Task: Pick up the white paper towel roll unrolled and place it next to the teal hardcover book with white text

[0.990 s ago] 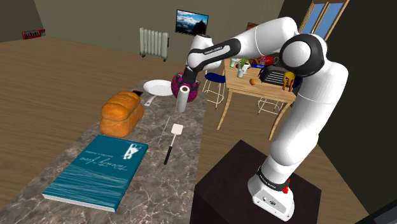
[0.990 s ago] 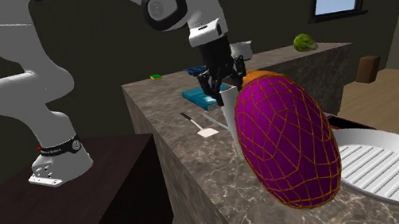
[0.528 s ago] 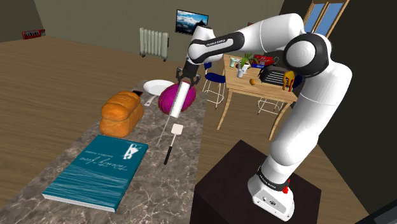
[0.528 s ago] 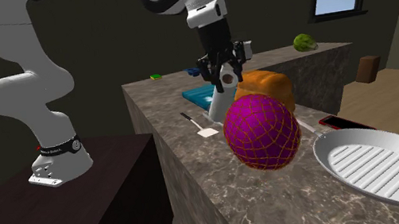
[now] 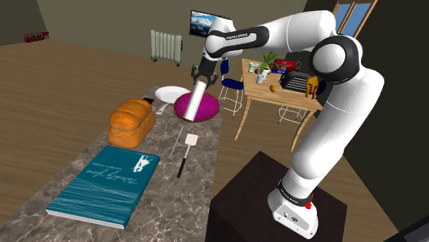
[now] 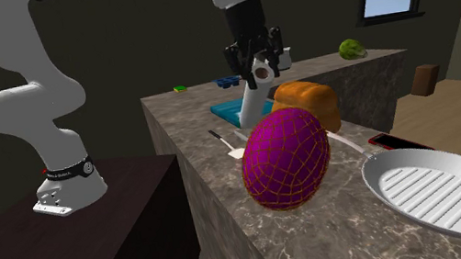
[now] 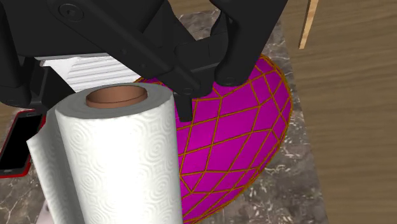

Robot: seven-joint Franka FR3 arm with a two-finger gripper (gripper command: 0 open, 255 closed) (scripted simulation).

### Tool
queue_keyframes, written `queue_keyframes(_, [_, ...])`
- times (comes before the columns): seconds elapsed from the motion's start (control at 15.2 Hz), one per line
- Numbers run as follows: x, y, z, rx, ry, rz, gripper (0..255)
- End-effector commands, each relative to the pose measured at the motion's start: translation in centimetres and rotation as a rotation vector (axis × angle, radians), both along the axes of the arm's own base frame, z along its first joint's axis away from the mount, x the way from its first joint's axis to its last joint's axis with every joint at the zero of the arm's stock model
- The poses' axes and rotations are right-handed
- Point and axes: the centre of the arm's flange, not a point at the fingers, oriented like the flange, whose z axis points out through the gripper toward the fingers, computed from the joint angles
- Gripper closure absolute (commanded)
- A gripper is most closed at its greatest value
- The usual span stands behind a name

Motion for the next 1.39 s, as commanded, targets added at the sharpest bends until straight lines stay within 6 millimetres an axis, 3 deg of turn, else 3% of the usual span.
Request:
queue_keyframes(0.0, [0.0,0.0,1.1,0.0,0.0,0.0,255])
queue_keyframes(1.32, [0.0,0.0,11.7,0.0,0.0,0.0,255])
